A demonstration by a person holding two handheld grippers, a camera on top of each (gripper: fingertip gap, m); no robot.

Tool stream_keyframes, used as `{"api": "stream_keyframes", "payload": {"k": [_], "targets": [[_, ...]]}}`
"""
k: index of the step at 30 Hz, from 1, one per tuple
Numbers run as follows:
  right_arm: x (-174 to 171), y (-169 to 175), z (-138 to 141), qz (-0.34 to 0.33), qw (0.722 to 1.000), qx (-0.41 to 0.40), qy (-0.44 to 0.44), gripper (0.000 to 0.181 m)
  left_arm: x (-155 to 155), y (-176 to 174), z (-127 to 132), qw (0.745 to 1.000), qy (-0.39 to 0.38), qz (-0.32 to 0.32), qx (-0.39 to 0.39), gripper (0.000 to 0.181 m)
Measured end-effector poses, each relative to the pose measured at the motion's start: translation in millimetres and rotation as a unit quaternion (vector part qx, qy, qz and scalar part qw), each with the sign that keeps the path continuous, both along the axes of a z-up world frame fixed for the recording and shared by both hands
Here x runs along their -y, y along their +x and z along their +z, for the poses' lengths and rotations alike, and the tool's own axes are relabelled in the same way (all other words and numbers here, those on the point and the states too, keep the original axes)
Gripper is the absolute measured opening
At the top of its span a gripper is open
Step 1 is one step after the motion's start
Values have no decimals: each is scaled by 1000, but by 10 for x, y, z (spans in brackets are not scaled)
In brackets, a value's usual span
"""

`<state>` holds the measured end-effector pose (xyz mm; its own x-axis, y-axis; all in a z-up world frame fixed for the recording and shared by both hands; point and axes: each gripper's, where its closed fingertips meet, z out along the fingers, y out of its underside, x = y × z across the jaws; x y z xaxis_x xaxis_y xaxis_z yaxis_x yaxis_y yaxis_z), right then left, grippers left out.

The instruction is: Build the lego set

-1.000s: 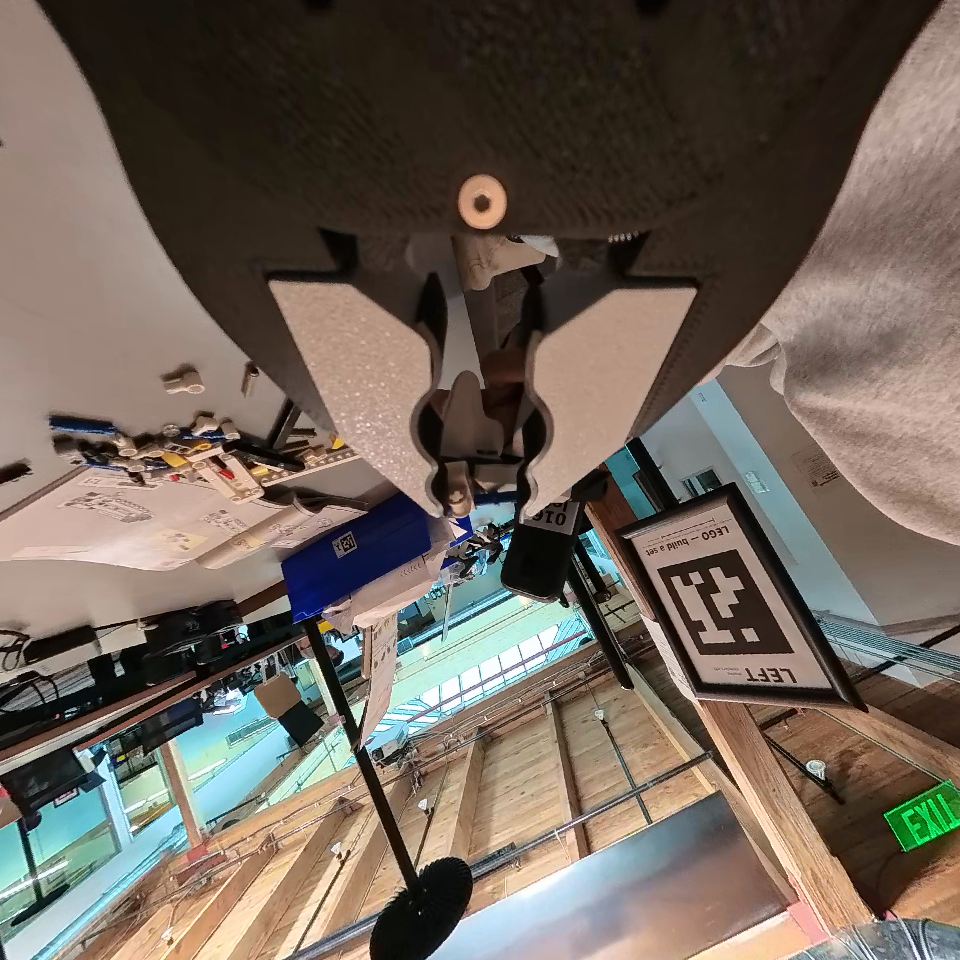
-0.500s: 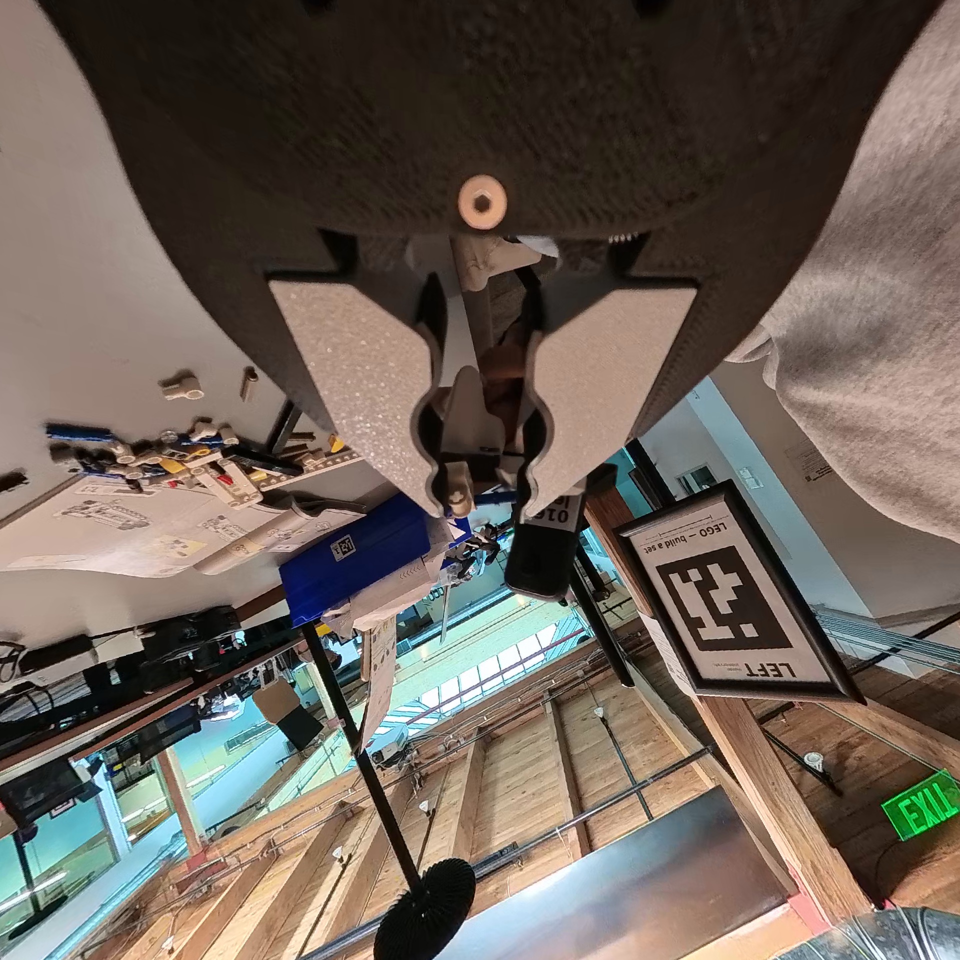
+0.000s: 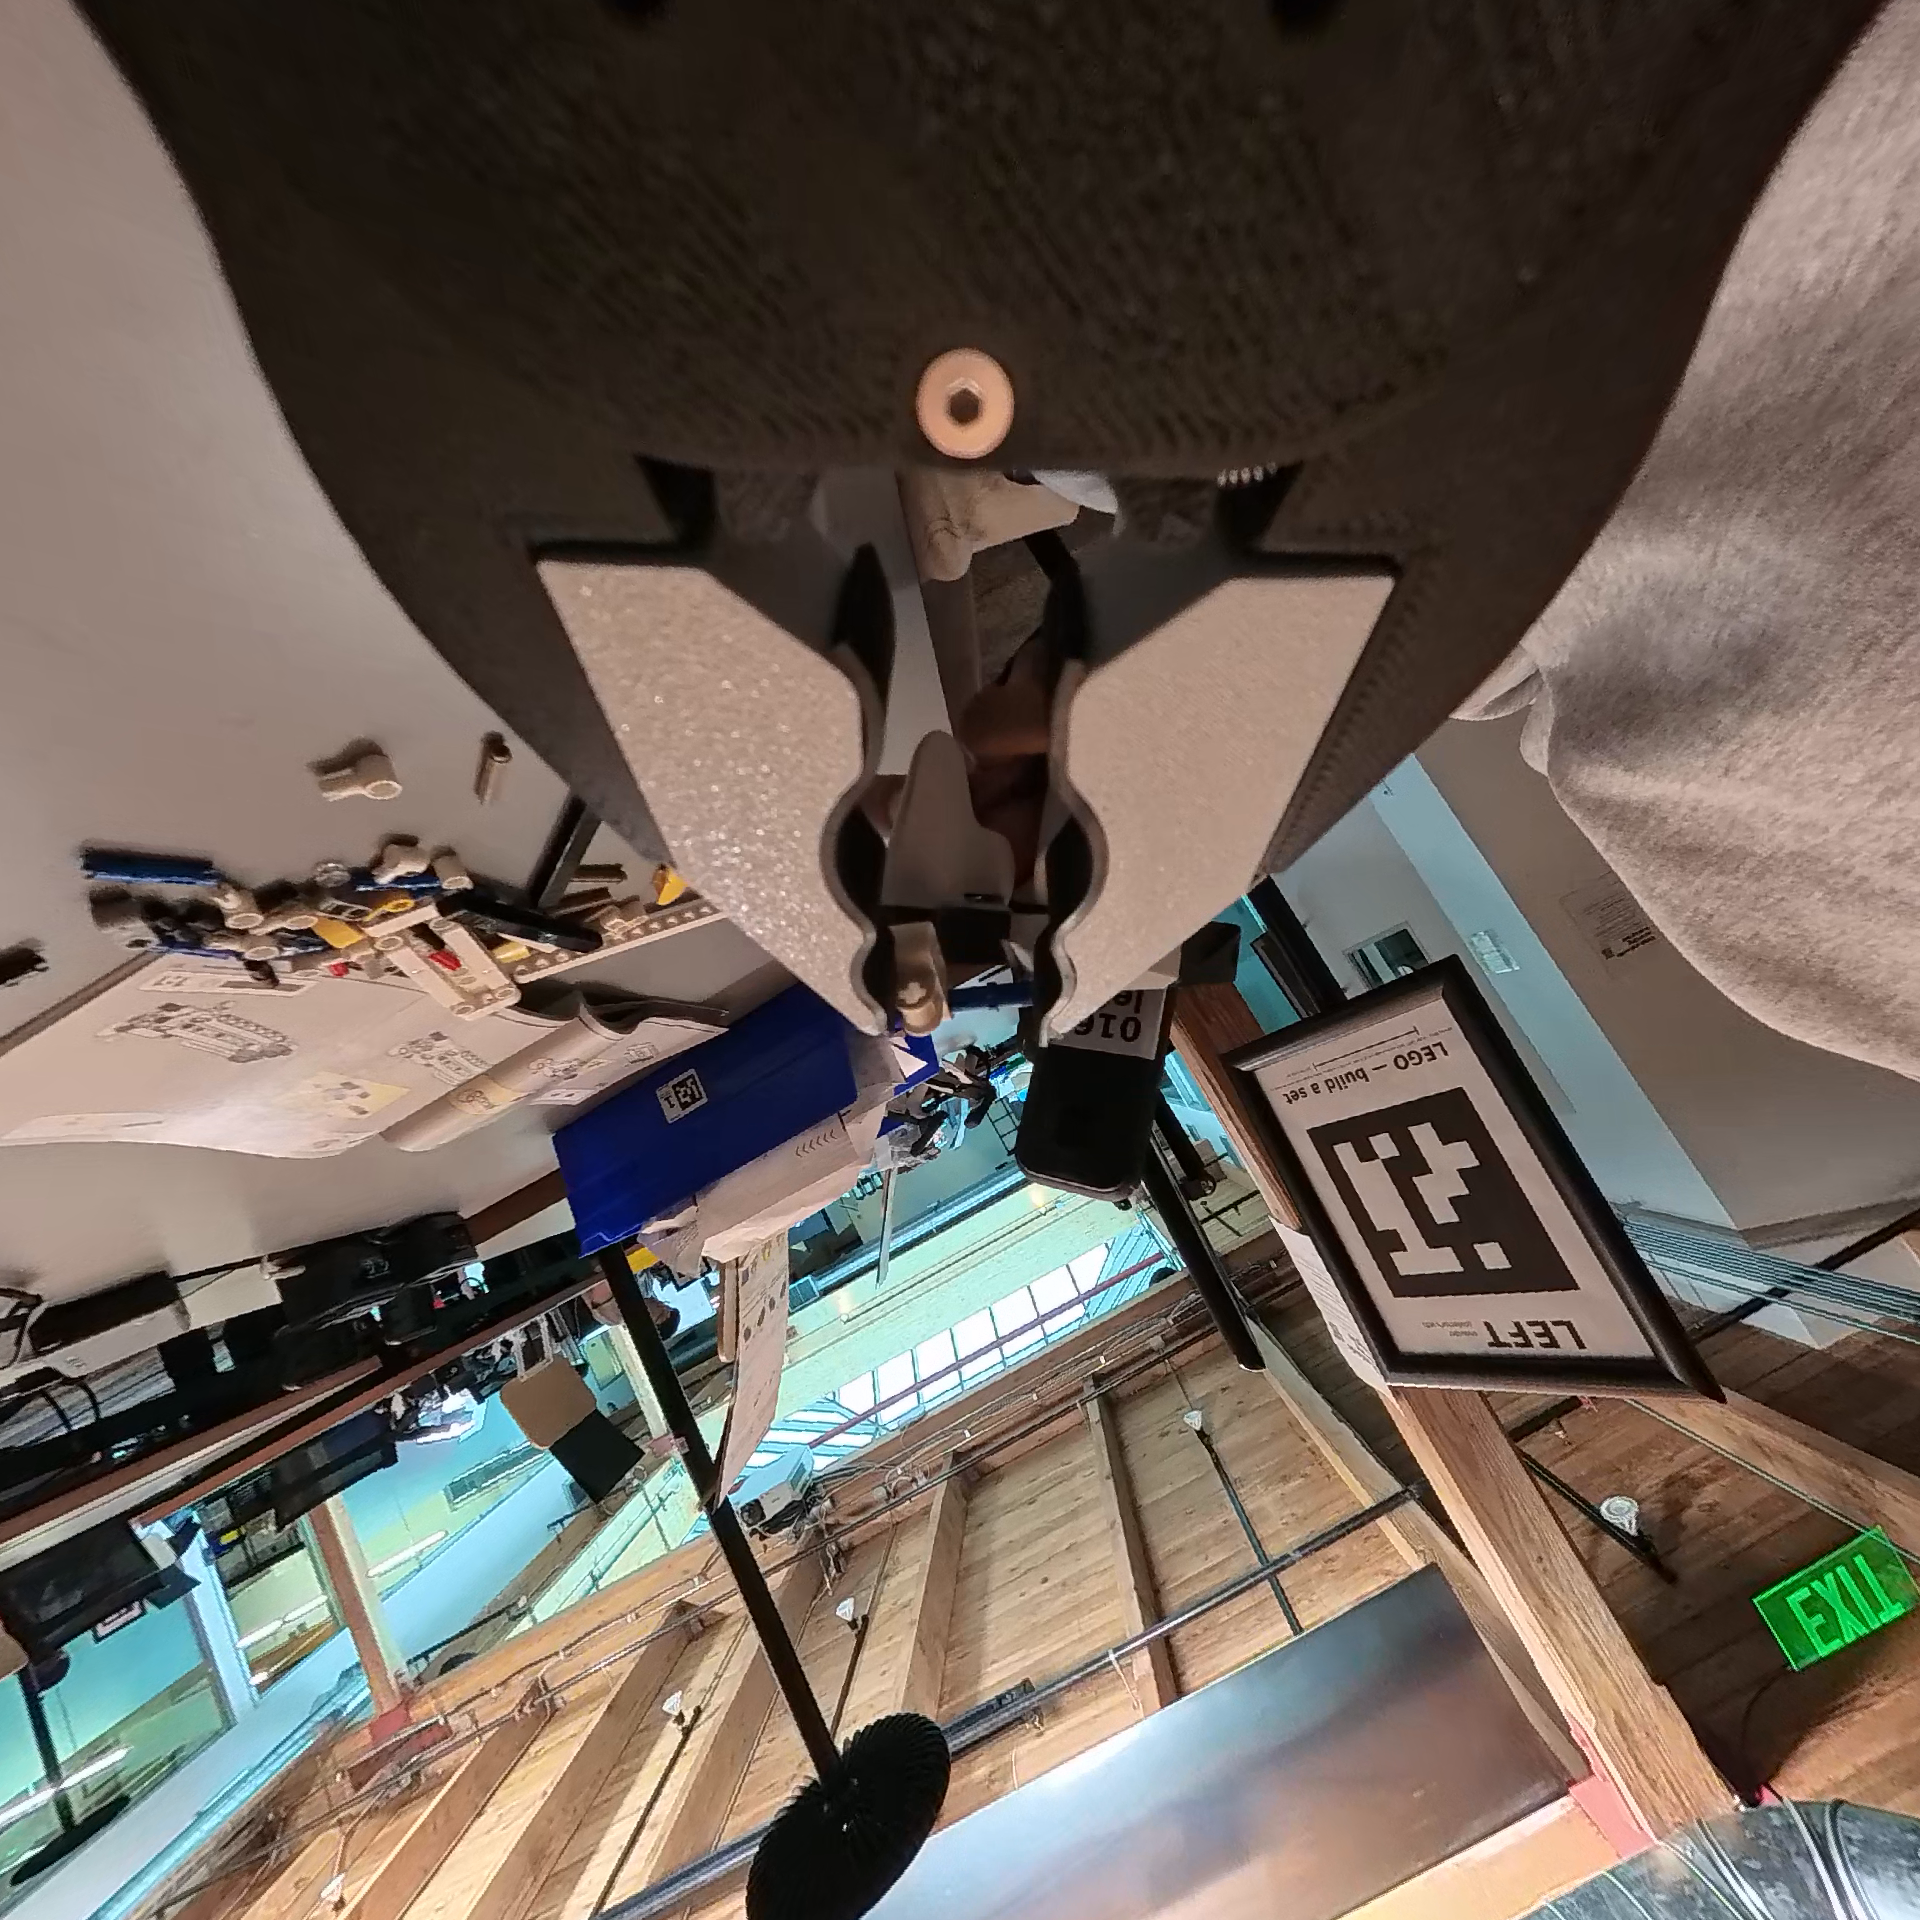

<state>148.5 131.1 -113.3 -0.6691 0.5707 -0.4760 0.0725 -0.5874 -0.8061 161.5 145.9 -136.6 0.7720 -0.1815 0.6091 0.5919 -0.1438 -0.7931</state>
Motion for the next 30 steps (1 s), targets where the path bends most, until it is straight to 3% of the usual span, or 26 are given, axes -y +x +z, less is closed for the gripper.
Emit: {"api": "stream_keyframes", "payload": {"k": [30], "targets": [[67, -3, 0, 14, 1000, -1, -12, 24, -67, 105, -30, 999, 11, -20, 30, 37]]}}
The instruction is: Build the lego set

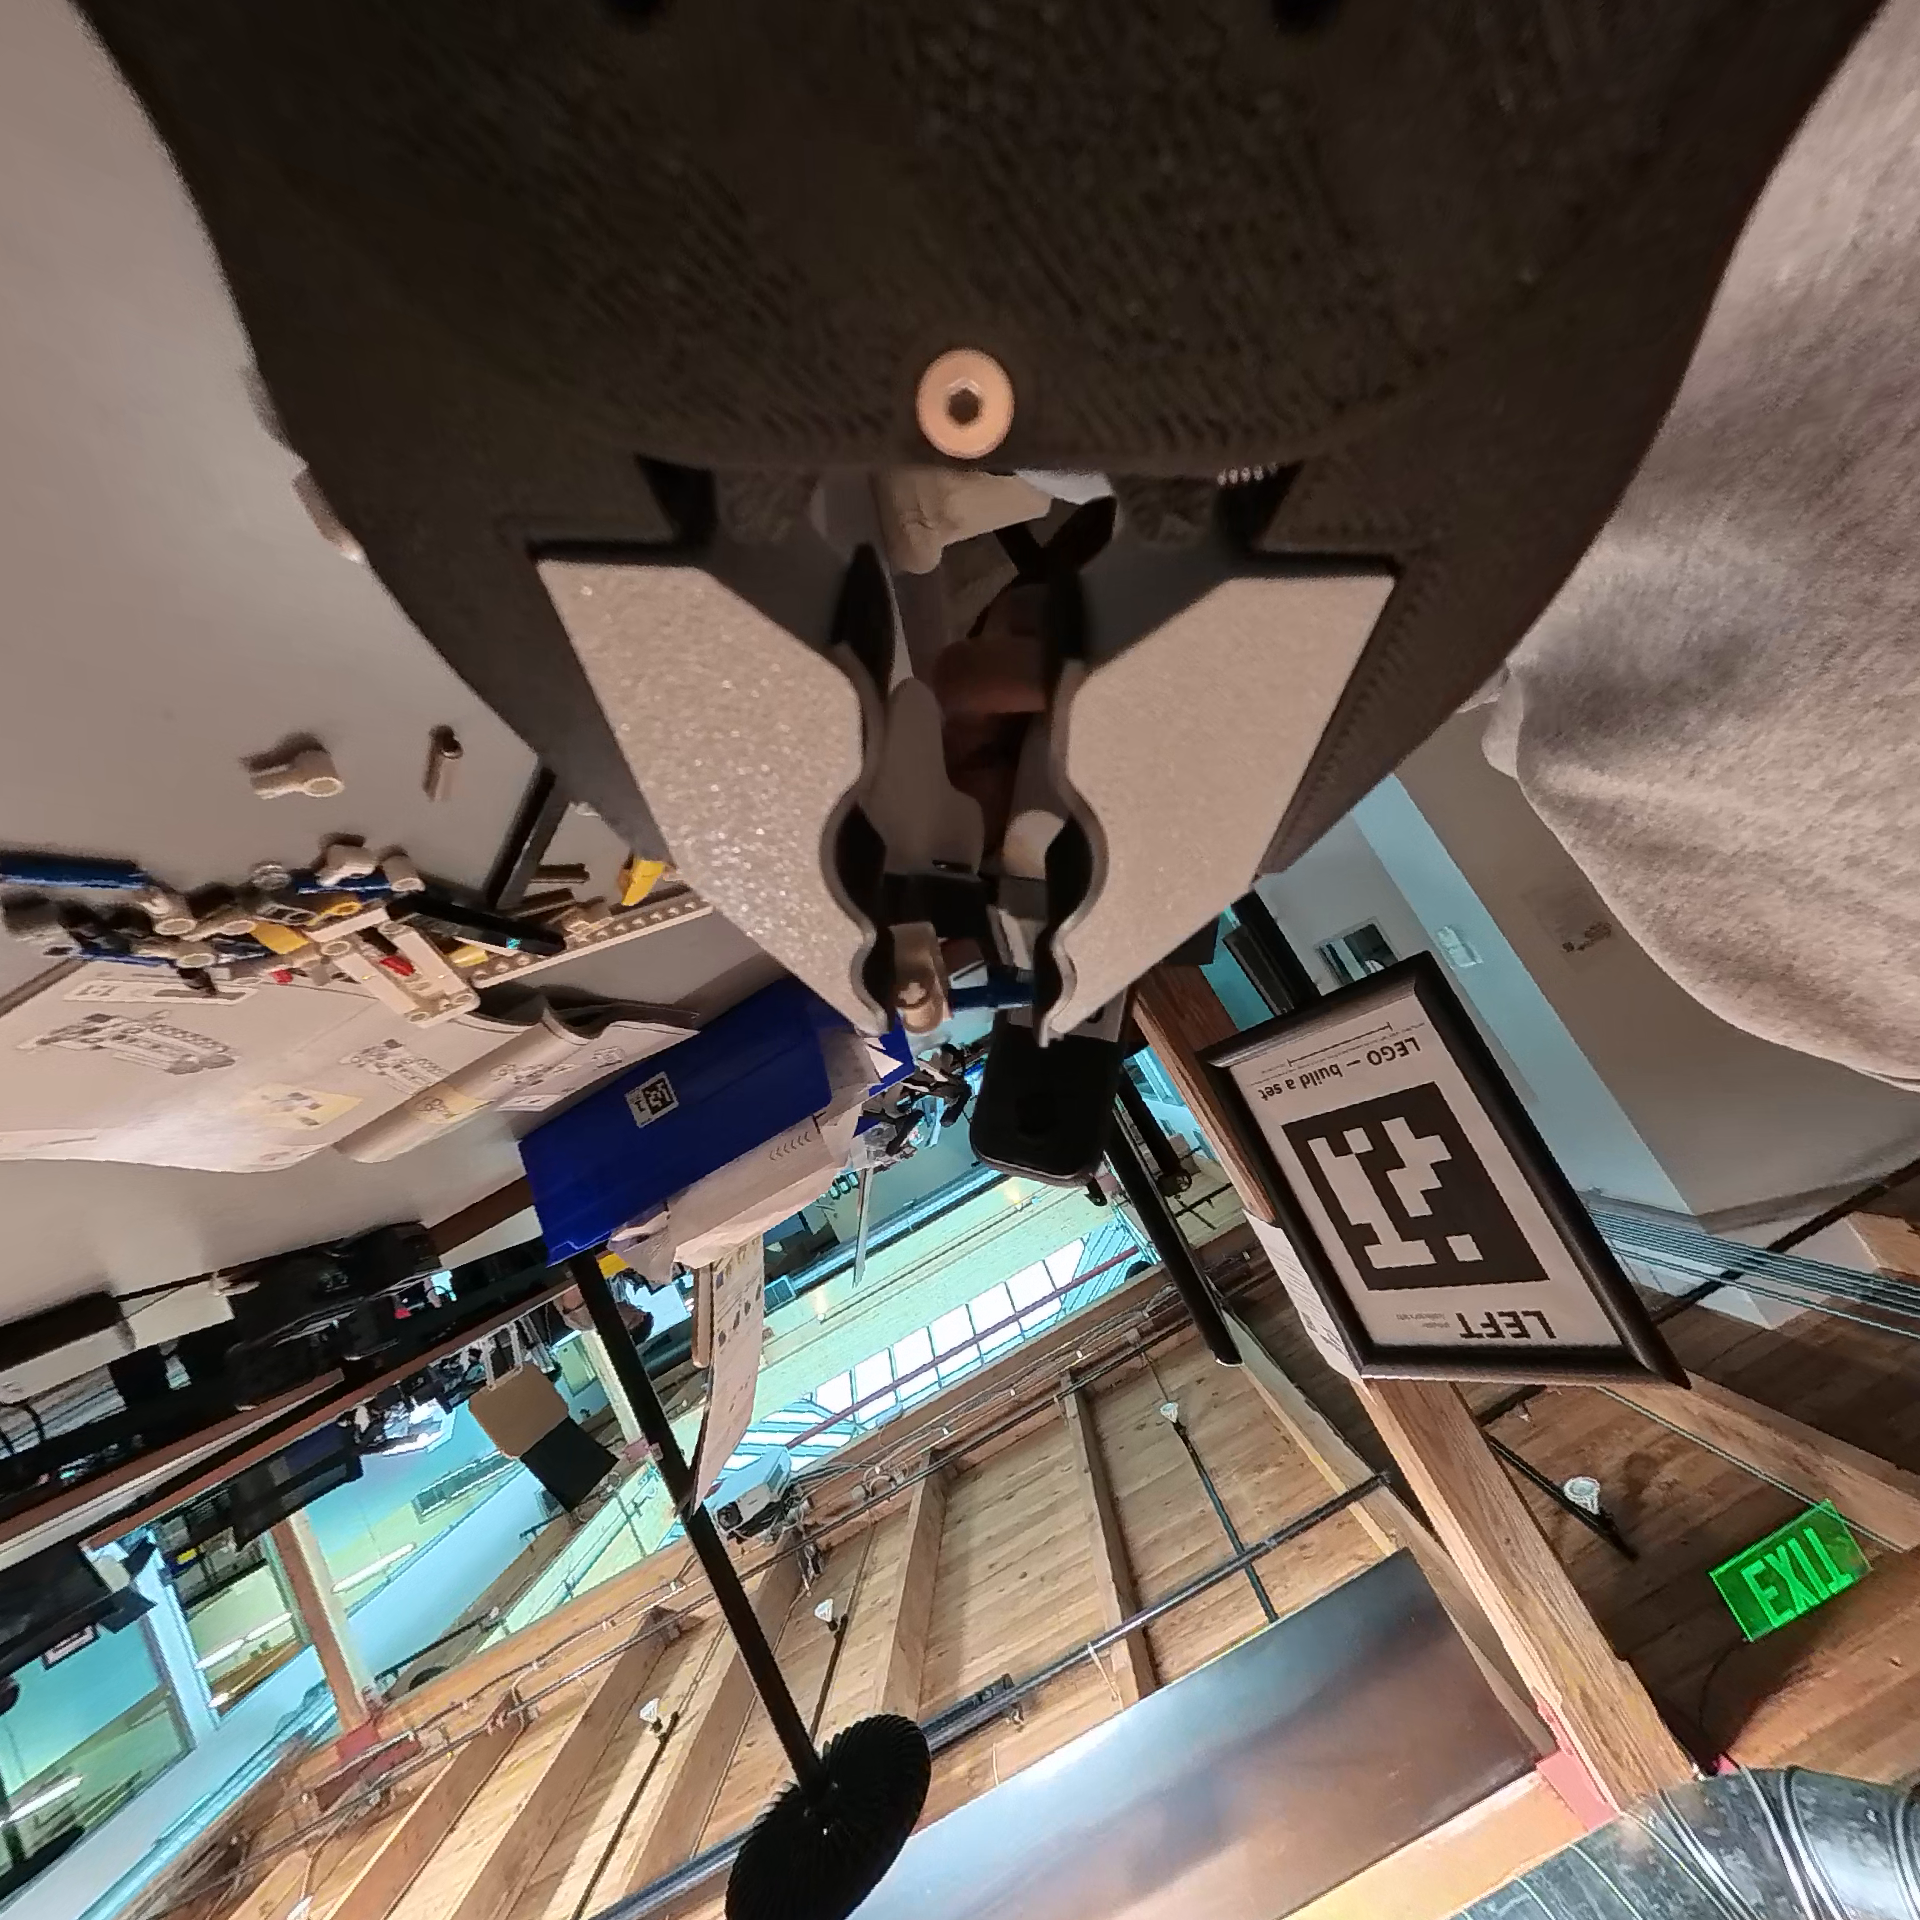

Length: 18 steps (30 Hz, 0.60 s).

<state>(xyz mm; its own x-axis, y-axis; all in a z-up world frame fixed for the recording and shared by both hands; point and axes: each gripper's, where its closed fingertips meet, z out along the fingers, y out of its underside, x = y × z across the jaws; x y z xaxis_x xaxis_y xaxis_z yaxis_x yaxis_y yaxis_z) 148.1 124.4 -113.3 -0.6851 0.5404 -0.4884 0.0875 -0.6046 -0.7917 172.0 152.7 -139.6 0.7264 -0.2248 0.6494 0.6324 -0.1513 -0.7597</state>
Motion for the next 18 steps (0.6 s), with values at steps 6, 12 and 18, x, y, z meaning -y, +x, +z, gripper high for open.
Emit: {"api": "stream_keyframes", "payload": {"k": [6, 12, 18], "targets": [[-68, 35, 39, -1, 1000, -11, -8, 24, 15, -29, 74, 1000, 18, 9, -15, 37], [-95, 42, 40, -31, 999, -25, 31, 23, 128, -46, 120, 999, 30, 1, -18, 37], [-18, 84, 66, -73, 987, -63, 127, 24, 337, -142, 195, 995, 54, -29, 82, 34]]}}
